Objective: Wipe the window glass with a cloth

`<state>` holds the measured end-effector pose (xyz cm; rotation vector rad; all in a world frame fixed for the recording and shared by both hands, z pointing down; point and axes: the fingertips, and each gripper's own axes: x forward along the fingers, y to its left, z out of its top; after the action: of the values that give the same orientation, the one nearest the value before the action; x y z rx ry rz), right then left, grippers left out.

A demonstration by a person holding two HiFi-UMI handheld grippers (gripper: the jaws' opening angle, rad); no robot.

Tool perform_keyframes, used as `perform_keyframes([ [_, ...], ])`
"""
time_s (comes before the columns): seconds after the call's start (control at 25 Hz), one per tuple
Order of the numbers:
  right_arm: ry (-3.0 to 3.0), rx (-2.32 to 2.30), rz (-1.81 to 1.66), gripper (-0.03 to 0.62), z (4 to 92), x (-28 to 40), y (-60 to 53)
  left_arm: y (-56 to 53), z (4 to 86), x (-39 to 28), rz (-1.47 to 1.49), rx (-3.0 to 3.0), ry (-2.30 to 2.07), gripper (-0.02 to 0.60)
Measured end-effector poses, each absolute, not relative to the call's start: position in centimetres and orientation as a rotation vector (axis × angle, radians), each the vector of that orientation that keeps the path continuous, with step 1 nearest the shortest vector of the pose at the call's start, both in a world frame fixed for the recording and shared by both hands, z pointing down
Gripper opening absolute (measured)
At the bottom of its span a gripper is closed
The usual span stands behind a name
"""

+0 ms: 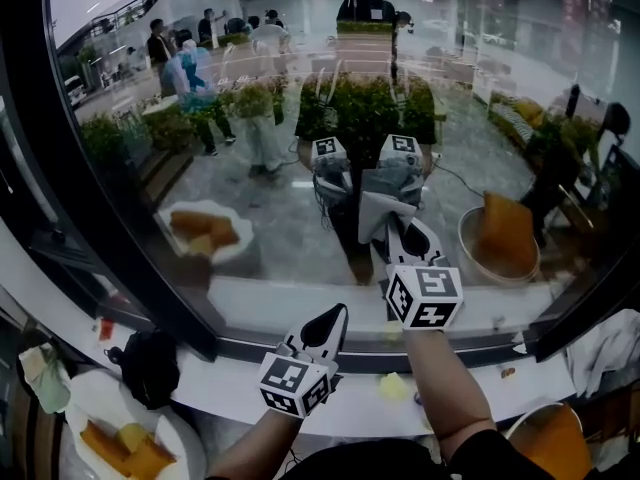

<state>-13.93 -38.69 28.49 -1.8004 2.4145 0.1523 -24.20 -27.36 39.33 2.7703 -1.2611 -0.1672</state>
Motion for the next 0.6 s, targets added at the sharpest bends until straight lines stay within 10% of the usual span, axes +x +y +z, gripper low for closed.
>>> perform_keyframes([
  [0.6,2.376,-1.875,0.148,0.041,29.0,-4.7,-37.5,-26.8,39.2,-16.2,-0.176,2.796,-1.186,0.008],
])
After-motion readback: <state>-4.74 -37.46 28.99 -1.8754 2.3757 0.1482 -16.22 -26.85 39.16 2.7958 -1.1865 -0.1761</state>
